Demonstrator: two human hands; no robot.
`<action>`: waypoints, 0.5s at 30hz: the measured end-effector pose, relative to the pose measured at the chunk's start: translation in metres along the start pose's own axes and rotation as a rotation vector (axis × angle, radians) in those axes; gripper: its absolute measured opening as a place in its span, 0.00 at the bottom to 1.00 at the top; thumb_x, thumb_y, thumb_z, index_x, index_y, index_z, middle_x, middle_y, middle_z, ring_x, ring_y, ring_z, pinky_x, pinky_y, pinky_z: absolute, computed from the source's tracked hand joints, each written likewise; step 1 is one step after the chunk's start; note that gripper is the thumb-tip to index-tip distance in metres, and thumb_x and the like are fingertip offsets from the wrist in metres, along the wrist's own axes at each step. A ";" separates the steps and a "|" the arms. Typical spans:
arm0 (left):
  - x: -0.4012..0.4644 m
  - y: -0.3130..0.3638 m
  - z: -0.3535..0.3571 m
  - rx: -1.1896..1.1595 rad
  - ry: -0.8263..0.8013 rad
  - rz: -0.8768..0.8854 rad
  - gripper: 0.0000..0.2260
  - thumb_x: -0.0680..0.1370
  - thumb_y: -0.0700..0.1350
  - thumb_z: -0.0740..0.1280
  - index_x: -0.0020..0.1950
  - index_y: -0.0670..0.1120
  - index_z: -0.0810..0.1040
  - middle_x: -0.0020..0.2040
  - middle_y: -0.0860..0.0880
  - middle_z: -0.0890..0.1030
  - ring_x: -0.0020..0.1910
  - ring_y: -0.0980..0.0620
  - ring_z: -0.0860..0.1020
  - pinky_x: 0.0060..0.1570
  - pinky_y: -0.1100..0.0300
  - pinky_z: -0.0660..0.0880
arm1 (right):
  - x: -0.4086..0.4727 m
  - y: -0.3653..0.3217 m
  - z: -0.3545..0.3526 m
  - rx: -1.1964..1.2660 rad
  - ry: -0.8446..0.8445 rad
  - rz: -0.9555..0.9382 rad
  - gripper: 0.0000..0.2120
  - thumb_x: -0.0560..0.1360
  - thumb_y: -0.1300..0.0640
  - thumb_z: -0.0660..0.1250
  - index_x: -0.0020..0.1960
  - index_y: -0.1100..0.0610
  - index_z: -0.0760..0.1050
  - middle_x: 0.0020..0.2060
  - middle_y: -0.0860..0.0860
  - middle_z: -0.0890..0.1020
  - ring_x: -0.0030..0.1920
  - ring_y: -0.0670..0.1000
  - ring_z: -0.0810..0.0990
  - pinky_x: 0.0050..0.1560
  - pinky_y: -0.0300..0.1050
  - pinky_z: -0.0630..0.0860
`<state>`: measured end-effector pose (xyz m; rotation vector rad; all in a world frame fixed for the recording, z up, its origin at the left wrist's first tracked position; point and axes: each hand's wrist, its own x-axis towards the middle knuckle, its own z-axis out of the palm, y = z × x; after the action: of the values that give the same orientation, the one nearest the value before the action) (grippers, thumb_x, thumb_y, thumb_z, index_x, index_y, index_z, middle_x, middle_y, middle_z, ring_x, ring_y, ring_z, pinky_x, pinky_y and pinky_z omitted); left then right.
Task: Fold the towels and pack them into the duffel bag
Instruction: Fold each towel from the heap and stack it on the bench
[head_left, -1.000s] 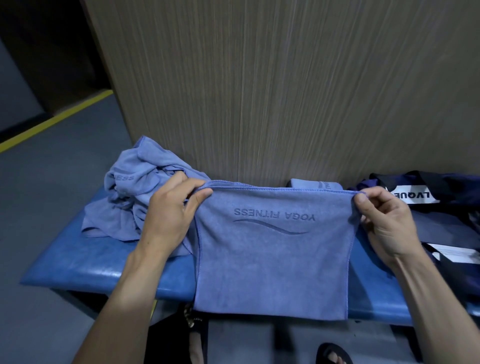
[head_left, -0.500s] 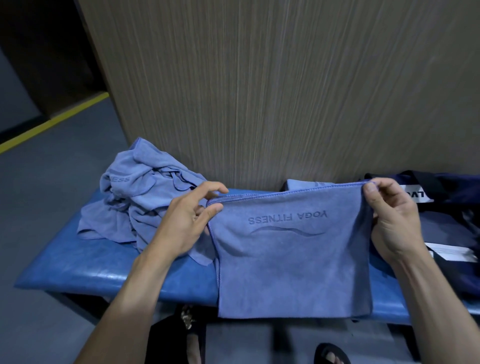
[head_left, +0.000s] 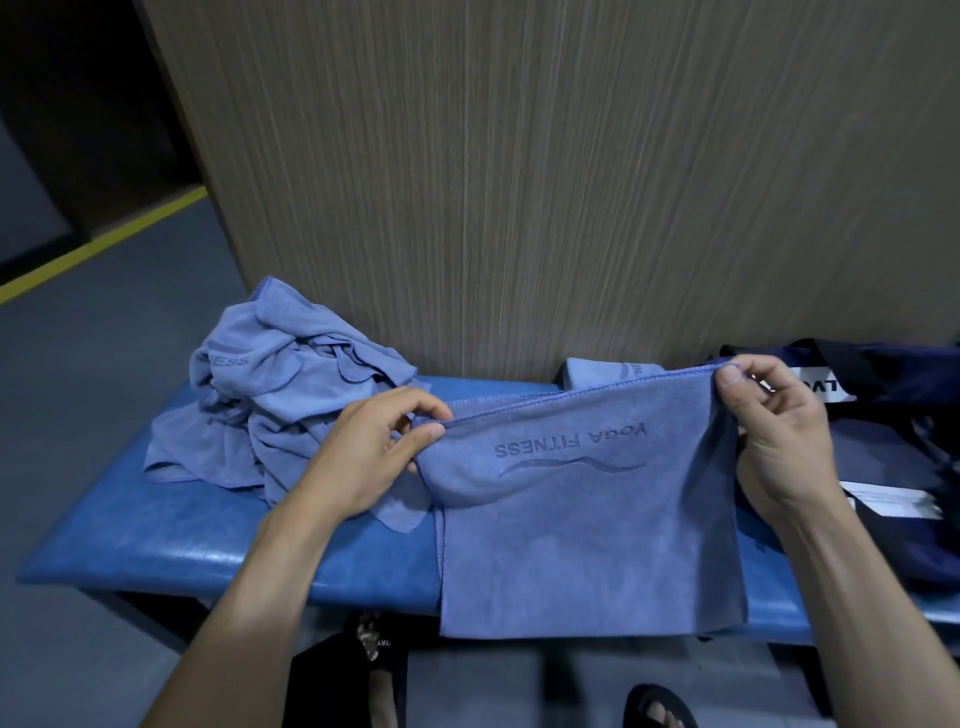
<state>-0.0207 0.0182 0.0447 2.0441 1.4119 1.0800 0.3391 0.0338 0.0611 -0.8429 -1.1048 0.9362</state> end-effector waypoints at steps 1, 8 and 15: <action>0.000 -0.002 0.000 0.040 0.002 0.004 0.08 0.79 0.41 0.71 0.48 0.55 0.81 0.40 0.58 0.80 0.33 0.53 0.78 0.37 0.61 0.75 | 0.000 -0.001 0.001 0.007 -0.002 0.002 0.02 0.75 0.55 0.70 0.44 0.50 0.78 0.35 0.45 0.81 0.37 0.42 0.75 0.43 0.32 0.72; 0.001 0.008 -0.008 -0.431 0.057 -0.065 0.04 0.74 0.44 0.73 0.43 0.44 0.81 0.39 0.52 0.83 0.39 0.56 0.79 0.45 0.66 0.76 | -0.001 -0.010 -0.004 -0.005 0.047 0.003 0.13 0.67 0.47 0.78 0.46 0.50 0.79 0.36 0.45 0.83 0.37 0.41 0.76 0.40 0.31 0.71; 0.001 0.019 -0.013 -0.601 0.114 -0.055 0.03 0.72 0.42 0.73 0.43 0.49 0.83 0.39 0.52 0.83 0.39 0.59 0.79 0.44 0.69 0.75 | -0.001 -0.016 -0.010 -0.004 0.075 0.035 0.16 0.67 0.48 0.78 0.52 0.52 0.84 0.34 0.45 0.82 0.35 0.44 0.73 0.34 0.32 0.69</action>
<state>-0.0199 0.0107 0.0669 1.5234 1.0147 1.4065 0.3516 0.0258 0.0724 -0.8961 -1.0301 0.9241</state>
